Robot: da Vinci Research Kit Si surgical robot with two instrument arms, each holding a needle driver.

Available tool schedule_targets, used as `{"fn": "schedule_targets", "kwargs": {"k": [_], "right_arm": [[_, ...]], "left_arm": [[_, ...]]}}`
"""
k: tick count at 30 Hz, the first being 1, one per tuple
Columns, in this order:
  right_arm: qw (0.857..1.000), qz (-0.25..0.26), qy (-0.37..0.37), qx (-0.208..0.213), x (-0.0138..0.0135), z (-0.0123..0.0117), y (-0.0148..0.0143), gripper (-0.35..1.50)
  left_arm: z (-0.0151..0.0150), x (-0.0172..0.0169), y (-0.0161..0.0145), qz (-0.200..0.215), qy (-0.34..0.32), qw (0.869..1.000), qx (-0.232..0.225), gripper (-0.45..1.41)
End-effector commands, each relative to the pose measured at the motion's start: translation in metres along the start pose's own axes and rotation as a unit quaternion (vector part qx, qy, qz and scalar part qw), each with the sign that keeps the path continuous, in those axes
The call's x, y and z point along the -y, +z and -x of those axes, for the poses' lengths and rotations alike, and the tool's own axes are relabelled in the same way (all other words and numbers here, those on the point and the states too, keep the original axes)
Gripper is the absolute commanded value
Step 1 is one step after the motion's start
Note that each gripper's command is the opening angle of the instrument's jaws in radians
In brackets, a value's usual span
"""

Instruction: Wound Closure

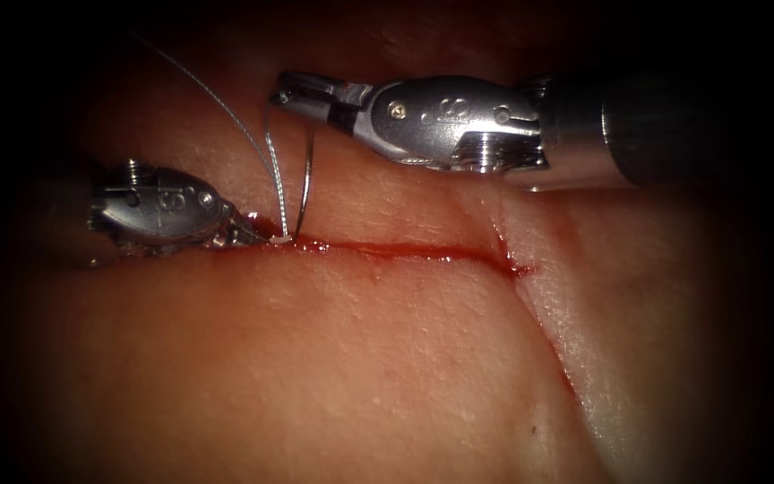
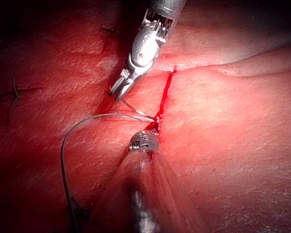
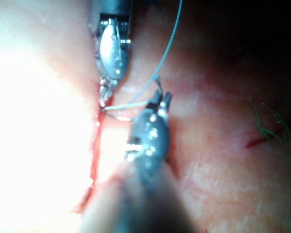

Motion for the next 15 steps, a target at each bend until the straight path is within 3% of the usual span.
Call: {"fn": "schedule_targets", "kwargs": {"k": [1,15], "right_arm": [[1.0,0.0,-0.007,-0.002,0.0006,-0.0001,0.0011,-0.35],[0.999,-0.014,-0.025,-0.017,0.0032,-0.0017,0.0004,-0.35]], "left_arm": [[0.0001,0.0001,0.0007,0.001,0.001,1.0,0.0,-0.38],[0.0003,0.0002,0.0001,0.003,0.003,1.0,0.0,-0.4]]}}
